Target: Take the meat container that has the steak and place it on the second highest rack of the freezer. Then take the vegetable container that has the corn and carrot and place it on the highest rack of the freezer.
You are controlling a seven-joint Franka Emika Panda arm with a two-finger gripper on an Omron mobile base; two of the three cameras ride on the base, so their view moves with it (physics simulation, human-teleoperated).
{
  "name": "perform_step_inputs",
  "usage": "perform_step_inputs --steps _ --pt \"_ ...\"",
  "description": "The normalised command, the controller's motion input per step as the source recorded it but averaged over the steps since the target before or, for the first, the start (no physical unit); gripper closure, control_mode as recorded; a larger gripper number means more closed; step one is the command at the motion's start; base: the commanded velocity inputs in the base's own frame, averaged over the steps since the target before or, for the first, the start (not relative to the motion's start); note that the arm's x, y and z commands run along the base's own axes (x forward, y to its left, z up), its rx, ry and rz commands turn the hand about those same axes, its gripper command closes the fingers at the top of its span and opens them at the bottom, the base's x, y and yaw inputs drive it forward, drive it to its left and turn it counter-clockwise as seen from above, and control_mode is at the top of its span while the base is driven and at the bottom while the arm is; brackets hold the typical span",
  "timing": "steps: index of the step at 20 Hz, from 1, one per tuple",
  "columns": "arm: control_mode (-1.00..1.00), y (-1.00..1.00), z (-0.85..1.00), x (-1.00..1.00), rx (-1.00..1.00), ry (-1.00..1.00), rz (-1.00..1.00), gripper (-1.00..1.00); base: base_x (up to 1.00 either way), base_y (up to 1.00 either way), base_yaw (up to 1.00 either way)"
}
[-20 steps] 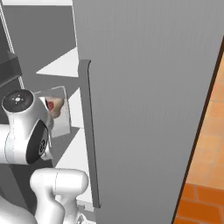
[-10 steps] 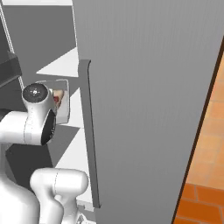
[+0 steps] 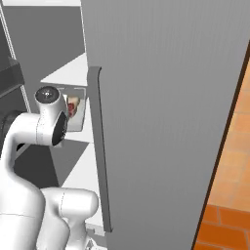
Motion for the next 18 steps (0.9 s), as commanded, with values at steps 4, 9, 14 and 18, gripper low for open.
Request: perform_step_inputs --steps 4,9,14,18 --pt "-1.00 0.00 -0.29 0.85 0.00 0.06 -0.03 1.00 0.00 0.00 0.00" --pt "-1.00 0.00 -0.50 0.86 -0.07 0.02 -0.02 1.00 0.00 0.00 0.00" --pt "-1.00 0.00 -0.37 0.94 -0.04 0.02 0.00 1.00 0.00 0.00 0.00" --pt "-1.00 0.00 -0.37 0.91 -0.01 0.04 0.00 1.00 0.00 0.00 0.00"
